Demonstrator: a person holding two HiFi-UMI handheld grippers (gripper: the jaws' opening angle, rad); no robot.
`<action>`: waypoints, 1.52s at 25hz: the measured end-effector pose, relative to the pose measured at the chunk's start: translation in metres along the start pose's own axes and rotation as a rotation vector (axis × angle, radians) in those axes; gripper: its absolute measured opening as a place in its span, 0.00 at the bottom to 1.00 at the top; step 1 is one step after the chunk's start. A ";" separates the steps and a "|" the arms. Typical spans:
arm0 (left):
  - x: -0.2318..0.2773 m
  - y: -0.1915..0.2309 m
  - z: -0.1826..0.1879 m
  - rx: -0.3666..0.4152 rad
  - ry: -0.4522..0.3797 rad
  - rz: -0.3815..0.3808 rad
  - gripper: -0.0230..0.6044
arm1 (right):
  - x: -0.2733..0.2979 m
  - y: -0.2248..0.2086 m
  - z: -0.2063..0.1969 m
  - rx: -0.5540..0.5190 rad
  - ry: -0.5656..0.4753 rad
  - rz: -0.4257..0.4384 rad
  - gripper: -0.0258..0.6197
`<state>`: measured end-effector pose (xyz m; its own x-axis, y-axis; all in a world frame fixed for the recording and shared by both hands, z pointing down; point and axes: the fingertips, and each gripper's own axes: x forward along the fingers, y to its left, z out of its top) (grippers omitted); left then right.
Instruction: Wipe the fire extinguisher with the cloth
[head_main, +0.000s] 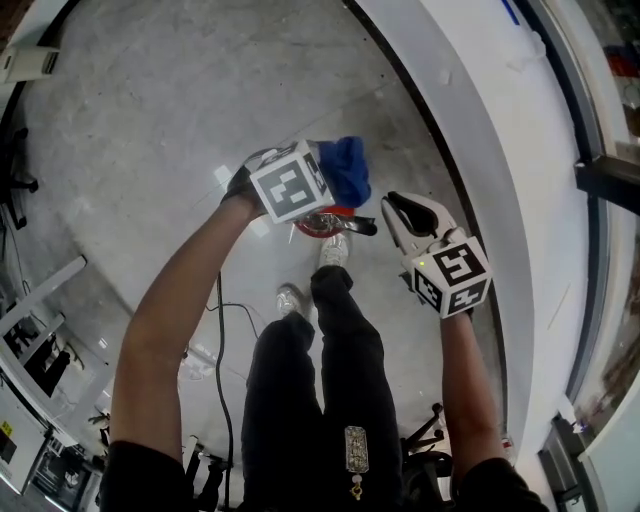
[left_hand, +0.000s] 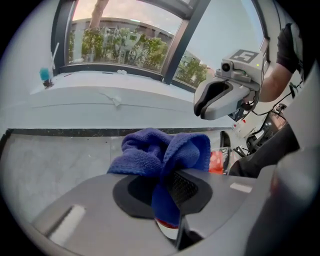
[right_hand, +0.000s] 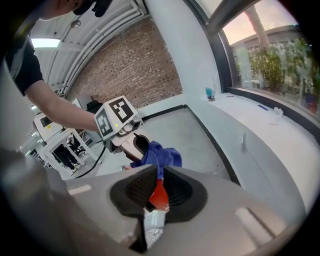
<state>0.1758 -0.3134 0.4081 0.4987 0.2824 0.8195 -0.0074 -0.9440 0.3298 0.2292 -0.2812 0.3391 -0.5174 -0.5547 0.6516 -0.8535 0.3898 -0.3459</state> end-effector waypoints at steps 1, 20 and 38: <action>-0.005 -0.004 0.000 -0.007 -0.008 0.007 0.13 | -0.001 0.004 0.002 -0.002 -0.005 0.002 0.10; -0.176 -0.163 -0.014 -0.156 -0.315 0.228 0.13 | -0.121 0.158 0.053 -0.056 -0.229 -0.092 0.04; -0.383 -0.370 0.033 -0.246 -0.672 0.479 0.13 | -0.325 0.336 0.125 -0.154 -0.521 -0.025 0.04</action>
<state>0.0162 -0.0781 -0.0434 0.8003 -0.3712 0.4708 -0.4971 -0.8499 0.1749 0.1033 -0.0619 -0.0734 -0.4932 -0.8406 0.2241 -0.8670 0.4536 -0.2064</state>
